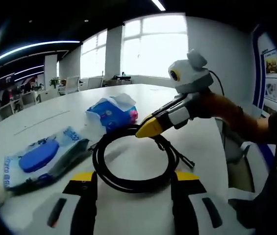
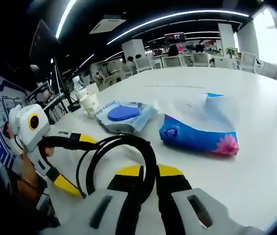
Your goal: Arrange the tabletop items into an orderly group along one side of the table until the central work area is clear of visible clutter.
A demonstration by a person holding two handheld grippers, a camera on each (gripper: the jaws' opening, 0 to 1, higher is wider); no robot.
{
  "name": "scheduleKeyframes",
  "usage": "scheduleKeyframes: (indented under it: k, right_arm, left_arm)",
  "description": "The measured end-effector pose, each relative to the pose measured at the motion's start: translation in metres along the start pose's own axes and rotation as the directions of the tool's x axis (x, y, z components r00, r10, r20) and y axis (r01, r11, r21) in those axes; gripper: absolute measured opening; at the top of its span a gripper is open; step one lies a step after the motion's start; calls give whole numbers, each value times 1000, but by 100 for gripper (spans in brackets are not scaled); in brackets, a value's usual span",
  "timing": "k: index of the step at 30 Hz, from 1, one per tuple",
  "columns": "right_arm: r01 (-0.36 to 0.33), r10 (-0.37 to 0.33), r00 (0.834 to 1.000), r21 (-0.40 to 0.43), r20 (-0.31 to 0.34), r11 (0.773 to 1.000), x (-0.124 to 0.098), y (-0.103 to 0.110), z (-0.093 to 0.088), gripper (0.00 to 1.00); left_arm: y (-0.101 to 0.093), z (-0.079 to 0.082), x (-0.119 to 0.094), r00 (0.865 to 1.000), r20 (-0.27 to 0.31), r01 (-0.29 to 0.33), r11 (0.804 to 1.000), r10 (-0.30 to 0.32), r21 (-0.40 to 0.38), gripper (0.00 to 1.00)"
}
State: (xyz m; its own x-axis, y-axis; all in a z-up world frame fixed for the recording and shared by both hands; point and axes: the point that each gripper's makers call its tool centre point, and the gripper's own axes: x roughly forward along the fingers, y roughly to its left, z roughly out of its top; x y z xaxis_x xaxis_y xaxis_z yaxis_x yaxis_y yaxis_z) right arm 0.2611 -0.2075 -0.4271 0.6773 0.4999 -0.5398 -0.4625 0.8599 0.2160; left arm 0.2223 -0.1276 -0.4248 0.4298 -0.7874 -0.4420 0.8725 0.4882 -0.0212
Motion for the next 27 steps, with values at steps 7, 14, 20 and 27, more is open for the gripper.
scheduleKeyframes:
  k: [7,14,20,27]
  right_arm:
    - [6,-6,1000,9,0,1000,4,-3,2,8]
    - [33,-33,999,-11,-26,999,9,-7,-5,8]
    - [54,-55,998,-38,-34,998,12,-13,-8,9]
    - [86,-90,996,-111,-30,990,15,-13,-7,10]
  left_arm:
    - [5,-2,3,1000,-17,-1,1000,1,8,60]
    - [6,-6,9,999,-31,6,1000,-6,1,60]
    - [8,-3,13,1000,-26,14,1000,-14,7,60]
    - [9,-6,15,999,-28,21,999,-20,27,60]
